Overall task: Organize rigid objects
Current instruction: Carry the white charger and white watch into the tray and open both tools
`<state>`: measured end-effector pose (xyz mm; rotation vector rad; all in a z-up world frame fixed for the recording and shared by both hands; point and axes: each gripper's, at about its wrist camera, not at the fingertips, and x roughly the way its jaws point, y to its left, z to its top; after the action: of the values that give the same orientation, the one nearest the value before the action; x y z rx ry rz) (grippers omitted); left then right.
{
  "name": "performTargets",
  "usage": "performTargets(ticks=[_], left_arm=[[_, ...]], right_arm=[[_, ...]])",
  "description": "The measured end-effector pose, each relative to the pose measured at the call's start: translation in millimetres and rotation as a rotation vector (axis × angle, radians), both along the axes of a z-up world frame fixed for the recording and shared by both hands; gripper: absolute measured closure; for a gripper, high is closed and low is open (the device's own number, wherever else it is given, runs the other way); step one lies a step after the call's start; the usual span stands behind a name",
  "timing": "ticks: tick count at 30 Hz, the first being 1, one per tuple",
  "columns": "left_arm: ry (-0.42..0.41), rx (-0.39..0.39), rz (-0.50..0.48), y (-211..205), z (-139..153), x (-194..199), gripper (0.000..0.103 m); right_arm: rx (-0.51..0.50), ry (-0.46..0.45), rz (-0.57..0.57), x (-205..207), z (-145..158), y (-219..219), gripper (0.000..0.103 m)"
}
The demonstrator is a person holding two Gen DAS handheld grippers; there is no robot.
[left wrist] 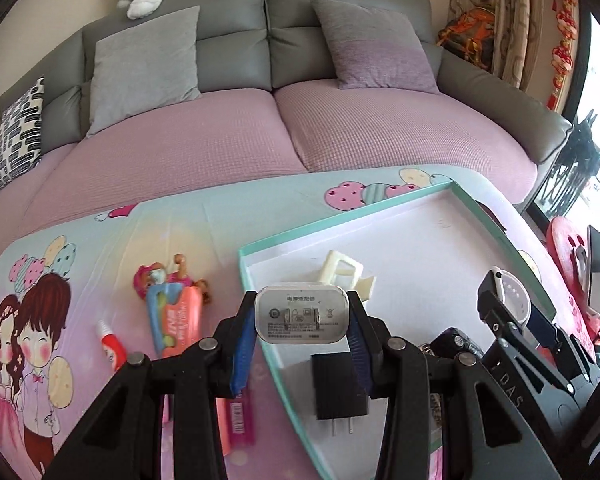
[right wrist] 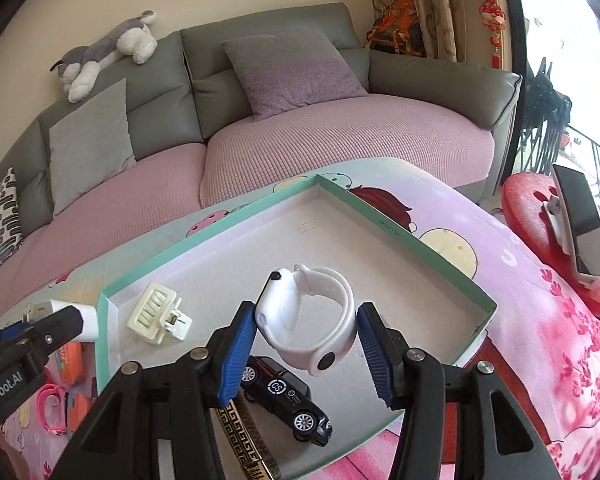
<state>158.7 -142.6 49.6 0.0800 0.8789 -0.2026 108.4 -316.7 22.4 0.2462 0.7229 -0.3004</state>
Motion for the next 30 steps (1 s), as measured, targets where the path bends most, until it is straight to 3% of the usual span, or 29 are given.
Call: performTargets(ticks=[8,15,21,23,26,28,30], left_arm=[[0.055,-0.006,-0.052,-33,-25,9,0.059],[0.075,-0.015,-0.060,-34,-35,0,0.058],[0.042,-0.028,-0.030,-21,-24,-3,0.043],[0.042,-0.026,-0.002,-12,-22,-2,0.037],[0.041,-0.018,0.065,5,-20,0,0.026],[0.044,-0.012,0.122,20,-22,2,0.013],[0.055,-0.009,0.182,38,-24,4,0.011]], right_arm=[[0.016,0.027,-0.008,1,-4,-5,0.048],[0.021,0.039,-0.002,2,-7,-5,0.047],[0.029,0.045,0.011,3,-7,-3,0.043],[0.032,0.042,0.020,3,-6,-2,0.030],[0.036,0.039,0.036,3,-6,1,0.024],[0.035,0.040,0.047,4,-6,3,0.018],[0.028,0.044,0.059,5,-6,7,0.014]])
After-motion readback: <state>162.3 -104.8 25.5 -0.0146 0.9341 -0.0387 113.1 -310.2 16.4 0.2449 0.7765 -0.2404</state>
